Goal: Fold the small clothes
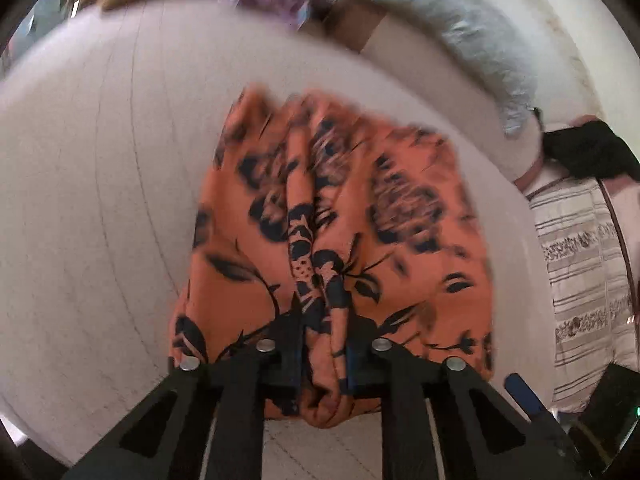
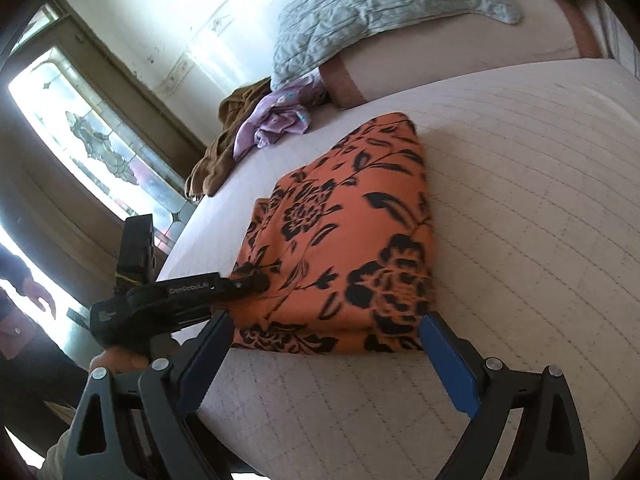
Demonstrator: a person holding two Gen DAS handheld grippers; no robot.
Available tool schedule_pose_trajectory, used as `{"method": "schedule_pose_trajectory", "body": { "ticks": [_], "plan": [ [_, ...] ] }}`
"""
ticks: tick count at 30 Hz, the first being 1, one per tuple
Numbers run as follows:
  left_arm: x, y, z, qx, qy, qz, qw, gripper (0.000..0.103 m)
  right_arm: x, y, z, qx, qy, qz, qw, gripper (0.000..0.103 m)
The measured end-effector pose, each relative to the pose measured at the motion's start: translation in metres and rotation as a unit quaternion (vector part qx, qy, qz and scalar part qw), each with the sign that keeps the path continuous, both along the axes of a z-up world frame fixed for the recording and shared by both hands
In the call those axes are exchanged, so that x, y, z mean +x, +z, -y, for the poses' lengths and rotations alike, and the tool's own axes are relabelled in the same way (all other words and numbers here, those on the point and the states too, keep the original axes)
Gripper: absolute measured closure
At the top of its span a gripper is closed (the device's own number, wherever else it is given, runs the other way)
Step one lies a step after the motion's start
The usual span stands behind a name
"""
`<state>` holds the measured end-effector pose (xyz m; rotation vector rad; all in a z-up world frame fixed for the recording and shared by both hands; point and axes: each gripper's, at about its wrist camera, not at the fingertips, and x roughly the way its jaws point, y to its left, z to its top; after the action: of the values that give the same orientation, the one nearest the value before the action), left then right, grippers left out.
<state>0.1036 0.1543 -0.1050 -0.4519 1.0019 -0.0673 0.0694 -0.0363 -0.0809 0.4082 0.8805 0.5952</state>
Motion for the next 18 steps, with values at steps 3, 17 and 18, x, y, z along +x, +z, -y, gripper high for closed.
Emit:
{"method": "schedule_pose_trajectory", "body": {
  "ticks": [3,17,18],
  "plan": [
    [-0.025,0.050,0.009,0.028,-0.001,0.086,0.9959,0.090,-0.001,0.000,0.010,0.003,-0.008,0.000,1.000,0.007],
    [-0.026,-0.019,-0.020,0.003,0.029,0.009,0.9995,0.089,0.013,-0.001,-0.007,-0.013,0.014,-0.021,1.000,0.007],
    [-0.028,-0.020,-0.023,0.005,0.029,0.012,0.9995,0.089,0.014,0.000,-0.007,-0.010,0.012,-0.022,1.000,0.007]
  ]
}}
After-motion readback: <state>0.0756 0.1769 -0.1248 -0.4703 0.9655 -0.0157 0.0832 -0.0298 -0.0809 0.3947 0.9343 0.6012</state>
